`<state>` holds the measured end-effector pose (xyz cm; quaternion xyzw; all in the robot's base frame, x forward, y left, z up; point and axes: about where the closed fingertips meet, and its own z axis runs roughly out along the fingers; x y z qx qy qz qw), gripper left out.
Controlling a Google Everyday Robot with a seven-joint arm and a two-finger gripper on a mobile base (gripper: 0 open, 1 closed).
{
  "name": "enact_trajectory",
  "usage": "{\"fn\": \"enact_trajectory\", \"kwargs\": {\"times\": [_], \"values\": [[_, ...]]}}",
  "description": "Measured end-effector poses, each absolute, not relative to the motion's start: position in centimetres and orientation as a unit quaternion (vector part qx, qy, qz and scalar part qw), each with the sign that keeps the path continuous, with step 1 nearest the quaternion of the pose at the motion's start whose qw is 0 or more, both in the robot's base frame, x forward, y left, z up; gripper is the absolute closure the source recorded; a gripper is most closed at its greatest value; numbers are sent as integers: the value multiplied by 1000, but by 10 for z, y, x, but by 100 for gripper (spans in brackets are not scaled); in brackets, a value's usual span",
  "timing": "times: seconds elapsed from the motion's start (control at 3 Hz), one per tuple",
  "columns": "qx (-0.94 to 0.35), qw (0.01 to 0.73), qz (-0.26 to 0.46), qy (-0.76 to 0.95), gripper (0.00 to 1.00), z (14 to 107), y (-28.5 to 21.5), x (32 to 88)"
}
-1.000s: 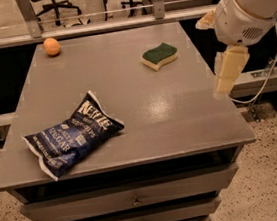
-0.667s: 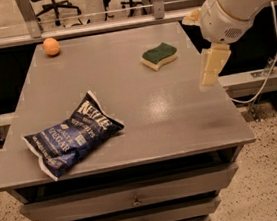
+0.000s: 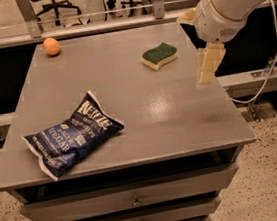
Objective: Move sponge near blue chip bag
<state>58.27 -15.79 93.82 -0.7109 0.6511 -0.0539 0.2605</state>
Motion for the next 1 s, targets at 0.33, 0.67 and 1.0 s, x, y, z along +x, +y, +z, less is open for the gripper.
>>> {"fn": "enact_trajectory", "kwargs": {"times": [0.33, 0.67, 1.0], "values": [[-711, 259, -96, 646, 0, 935, -160, 620], [-712, 250, -144, 640, 0, 929, -163, 663], [-720, 230, -184, 628, 0, 921, -162, 700]]}}
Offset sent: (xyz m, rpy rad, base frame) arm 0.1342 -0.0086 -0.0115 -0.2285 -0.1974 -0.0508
